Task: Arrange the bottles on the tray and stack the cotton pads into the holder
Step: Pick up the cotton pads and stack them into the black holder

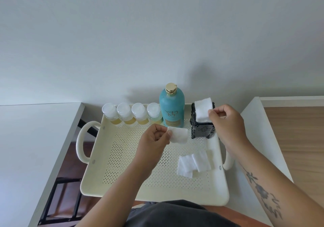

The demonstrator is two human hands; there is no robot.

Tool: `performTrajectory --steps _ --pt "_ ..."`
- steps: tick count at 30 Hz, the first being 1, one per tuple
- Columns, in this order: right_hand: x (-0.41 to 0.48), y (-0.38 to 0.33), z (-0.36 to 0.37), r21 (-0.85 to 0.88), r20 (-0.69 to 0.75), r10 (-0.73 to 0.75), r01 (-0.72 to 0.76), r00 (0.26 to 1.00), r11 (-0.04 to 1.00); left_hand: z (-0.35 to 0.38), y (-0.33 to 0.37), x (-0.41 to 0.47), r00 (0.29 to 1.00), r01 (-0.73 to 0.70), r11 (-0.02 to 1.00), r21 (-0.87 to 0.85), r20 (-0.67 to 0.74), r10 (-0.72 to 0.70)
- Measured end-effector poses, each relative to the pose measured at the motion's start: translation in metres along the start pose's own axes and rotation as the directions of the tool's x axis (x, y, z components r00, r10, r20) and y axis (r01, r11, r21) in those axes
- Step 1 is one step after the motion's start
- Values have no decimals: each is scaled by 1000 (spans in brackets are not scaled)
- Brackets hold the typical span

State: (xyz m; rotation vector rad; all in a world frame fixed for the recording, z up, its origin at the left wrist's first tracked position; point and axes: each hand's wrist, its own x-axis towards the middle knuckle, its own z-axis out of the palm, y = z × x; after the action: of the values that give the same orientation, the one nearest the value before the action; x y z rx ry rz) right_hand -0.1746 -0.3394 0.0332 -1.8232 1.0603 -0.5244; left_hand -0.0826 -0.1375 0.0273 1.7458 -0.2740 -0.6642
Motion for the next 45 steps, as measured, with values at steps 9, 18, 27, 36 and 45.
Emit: performTrajectory --steps 9,18,27,36,45 --pt "1 5 -7 -498 78 -495 464 865 733 8 1 2 1000 15 1000 -27 12 -14" --pt "7 15 -5 -545 384 -542 657 748 521 7 6 7 1000 9 1000 8 -5 -9" --pt "10 12 -4 -575 466 -508 684 725 449 5 5 9 1000 -4 1000 24 -24 5" --pt "13 7 -6 -482 426 -621 746 658 460 3 2 7 999 -19 997 79 -42 22" --pt "16 13 -2 -511 555 -474 730 683 454 4 4 3 999 -27 992 122 -23 30"
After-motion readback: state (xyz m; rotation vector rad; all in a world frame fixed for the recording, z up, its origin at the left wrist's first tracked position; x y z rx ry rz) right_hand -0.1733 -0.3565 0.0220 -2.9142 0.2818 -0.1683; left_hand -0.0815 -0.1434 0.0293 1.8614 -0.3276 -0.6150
